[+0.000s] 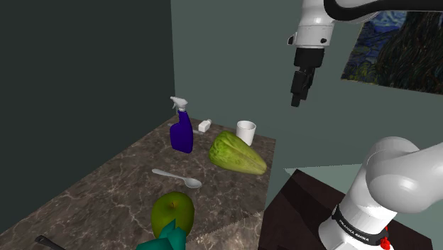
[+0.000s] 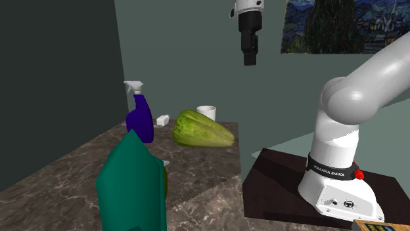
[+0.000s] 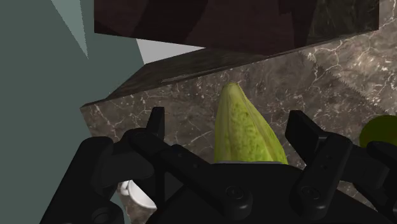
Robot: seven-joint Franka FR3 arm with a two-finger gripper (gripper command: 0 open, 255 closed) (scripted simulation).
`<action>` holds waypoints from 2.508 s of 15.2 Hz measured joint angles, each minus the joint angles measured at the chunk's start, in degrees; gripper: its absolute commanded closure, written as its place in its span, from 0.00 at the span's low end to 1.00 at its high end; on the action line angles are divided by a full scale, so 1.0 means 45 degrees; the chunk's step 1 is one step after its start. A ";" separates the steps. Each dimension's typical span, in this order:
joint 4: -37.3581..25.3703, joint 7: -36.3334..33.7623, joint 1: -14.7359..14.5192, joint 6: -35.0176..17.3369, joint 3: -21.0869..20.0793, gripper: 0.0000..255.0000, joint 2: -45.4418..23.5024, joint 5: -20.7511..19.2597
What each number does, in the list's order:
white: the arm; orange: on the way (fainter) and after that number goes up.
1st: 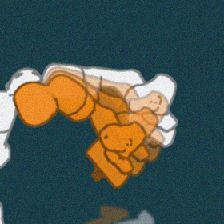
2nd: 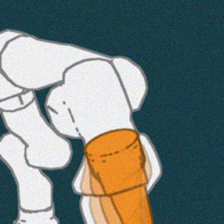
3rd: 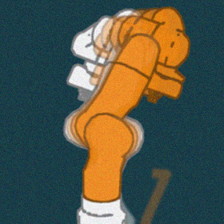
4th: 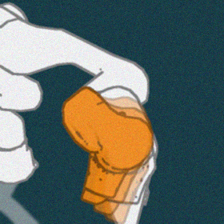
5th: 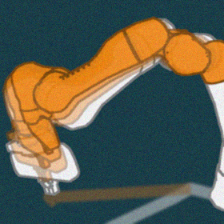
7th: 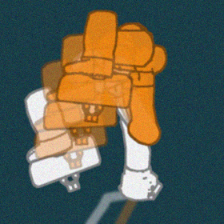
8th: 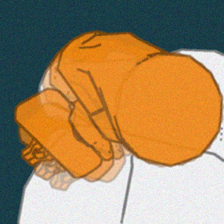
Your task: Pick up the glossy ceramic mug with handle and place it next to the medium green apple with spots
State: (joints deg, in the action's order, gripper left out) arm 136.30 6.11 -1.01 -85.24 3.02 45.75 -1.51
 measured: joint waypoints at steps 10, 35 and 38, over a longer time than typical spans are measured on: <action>0.0309 -0.0335 0.0028 -0.3395 -0.0122 0.00 -0.3017 -0.0287; -0.1069 -0.1102 0.0232 -0.8839 -0.0161 0.00 -0.9681 -0.1022; -0.1067 -0.1102 0.0232 -0.8842 -0.0160 1.00 -0.9682 -0.1022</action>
State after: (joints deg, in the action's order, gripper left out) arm 131.49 1.15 0.04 -125.03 2.30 2.18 -6.11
